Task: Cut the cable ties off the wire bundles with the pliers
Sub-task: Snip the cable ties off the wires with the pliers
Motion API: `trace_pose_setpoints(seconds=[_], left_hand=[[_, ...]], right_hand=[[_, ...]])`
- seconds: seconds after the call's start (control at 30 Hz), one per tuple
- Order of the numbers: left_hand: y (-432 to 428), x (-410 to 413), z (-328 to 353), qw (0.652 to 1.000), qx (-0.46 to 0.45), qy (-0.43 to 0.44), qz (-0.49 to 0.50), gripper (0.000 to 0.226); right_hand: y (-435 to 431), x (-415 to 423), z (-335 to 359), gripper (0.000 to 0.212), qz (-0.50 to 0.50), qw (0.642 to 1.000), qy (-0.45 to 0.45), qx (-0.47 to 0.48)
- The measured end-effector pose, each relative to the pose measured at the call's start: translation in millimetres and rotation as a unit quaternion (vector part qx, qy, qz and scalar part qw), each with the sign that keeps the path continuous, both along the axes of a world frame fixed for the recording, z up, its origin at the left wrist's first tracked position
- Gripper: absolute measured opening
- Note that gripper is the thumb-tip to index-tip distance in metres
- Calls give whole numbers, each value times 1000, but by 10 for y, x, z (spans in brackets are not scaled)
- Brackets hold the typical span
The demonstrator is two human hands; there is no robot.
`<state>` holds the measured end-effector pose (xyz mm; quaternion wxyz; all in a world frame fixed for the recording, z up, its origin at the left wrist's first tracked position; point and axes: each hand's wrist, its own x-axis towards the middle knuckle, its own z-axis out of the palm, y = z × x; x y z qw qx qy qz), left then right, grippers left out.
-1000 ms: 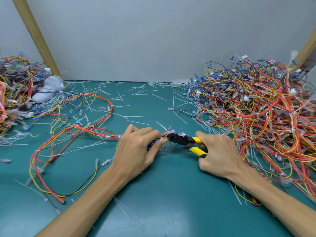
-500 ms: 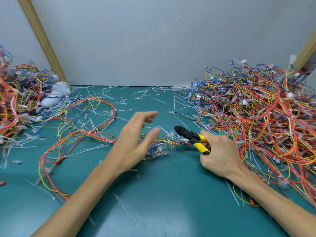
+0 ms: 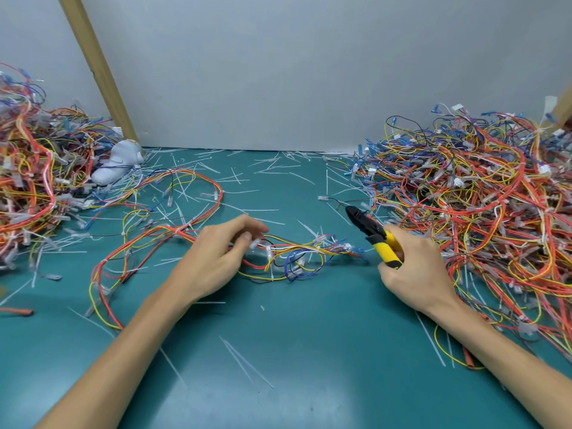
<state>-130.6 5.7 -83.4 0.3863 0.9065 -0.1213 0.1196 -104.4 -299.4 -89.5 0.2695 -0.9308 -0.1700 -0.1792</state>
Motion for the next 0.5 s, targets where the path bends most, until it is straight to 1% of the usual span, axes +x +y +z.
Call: trace_pose_setpoints(seconds=[0.07, 0.17, 0.33, 0.5], left_hand=[[2, -2, 4, 1000, 15, 15, -17, 32], [7, -13, -5, 999, 8, 39, -36, 29], [-17, -13, -43, 999, 3, 16, -36, 14], [-23, 1, -70, 1000, 4, 12, -17, 18]], right_hand=[[-6, 9, 5, 13, -5, 1000, -1, 22], [-12, 14, 8, 14, -9, 998, 2, 62], [-28, 35, 3, 15, -14, 990, 23, 135], [-52, 62, -24, 21, 2, 967, 82, 240]])
